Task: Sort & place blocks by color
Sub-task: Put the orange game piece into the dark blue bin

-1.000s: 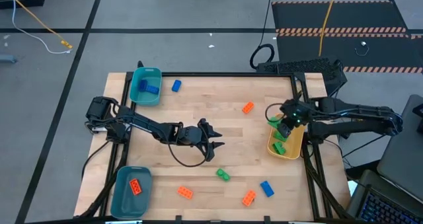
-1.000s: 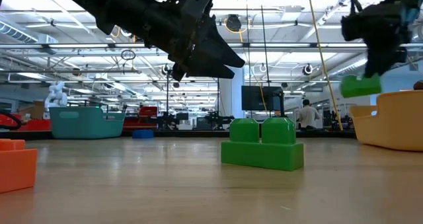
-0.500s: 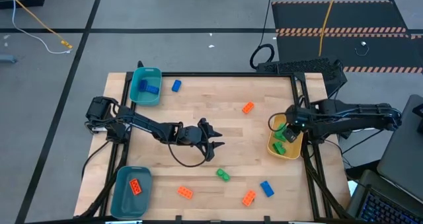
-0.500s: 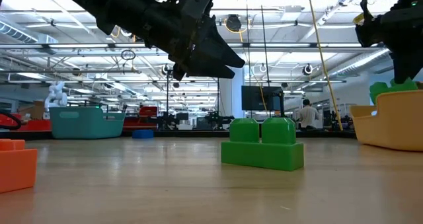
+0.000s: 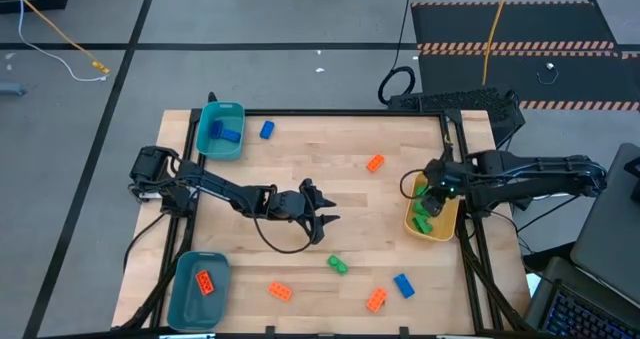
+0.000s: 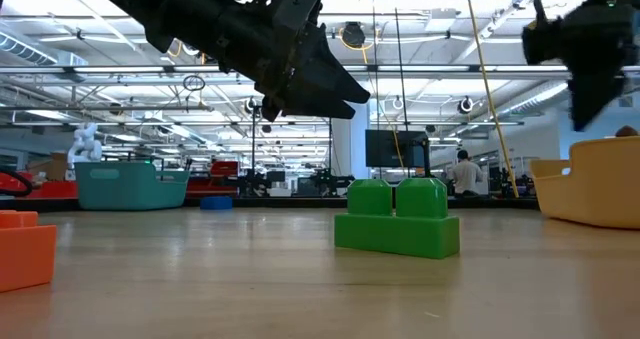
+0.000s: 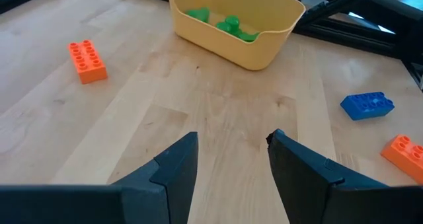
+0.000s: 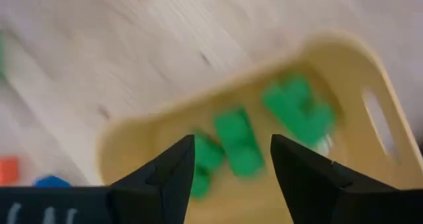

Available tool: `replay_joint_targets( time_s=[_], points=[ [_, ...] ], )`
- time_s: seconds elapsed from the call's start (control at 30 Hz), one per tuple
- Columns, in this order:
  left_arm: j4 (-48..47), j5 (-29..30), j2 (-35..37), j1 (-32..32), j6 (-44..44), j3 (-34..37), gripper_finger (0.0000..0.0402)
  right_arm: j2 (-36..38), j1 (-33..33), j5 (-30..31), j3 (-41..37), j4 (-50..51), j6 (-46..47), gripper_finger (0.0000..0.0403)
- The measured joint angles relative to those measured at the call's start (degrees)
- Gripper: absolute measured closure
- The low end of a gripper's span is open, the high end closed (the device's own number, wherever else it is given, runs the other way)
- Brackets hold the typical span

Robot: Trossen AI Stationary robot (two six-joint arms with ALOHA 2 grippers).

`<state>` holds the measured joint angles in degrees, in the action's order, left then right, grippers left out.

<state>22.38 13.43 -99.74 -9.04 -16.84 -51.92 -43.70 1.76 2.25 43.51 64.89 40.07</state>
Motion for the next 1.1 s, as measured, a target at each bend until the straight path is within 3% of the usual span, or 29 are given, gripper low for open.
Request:
replay_joint_targets(
  time_s=[0.2, 0.33, 0.5, 0.6, 0.73, 0.87, 0.97, 1.1],
  points=[
    [0.06, 0.0, 0.0, 0.0, -0.47, 0.0, 0.0218, -0.35, 0.04, 3.9, 0.0, -21.67, -15.21, 0.0207],
    [0.15, 0.0, 0.0, 0.0, -1.53, 0.0, 0.0218, -1.99, 0.97, 7.03, 0.02, -30.27, -20.32, 0.0207],
    [0.33, -0.02, 0.0, -0.19, -1.68, 0.0, 0.0218, -6.93, 2.42, 6.7, -0.65, -34.51, -25.63, 0.0207],
    [0.27, 0.0, 0.0, -0.53, -0.92, 0.0, 0.0218, -9.38, 2.36, 6.63, -3.3, -43.75, -26.34, 0.0206],
    [0.67, -0.01, 0.53, -1.31, 2.68, 0.01, 0.0218, -12.01, 2.33, 6.69, -7.39, -57.56, -36.17, 0.0206],
    [6.87, 0.0, 0.81, -2.26, 5.77, 0.0, 0.0218, -14.04, 2.29, 6.74, -10.75, -68.82, -39.49, 0.0206],
    [11.94, -1.34, 0.83, -2.89, 7.92, 0.0, 0.0218, -15.69, 3.06, 8.38, -11.01, -70.23, -40.0, 0.0206],
    [11.57, -4.77, 0.85, -2.94, 8.17, 0.0, 0.0218, -18.58, 5.28, 9.71, -9.37, -67.03, -41.46, 0.0206]
  ],
)
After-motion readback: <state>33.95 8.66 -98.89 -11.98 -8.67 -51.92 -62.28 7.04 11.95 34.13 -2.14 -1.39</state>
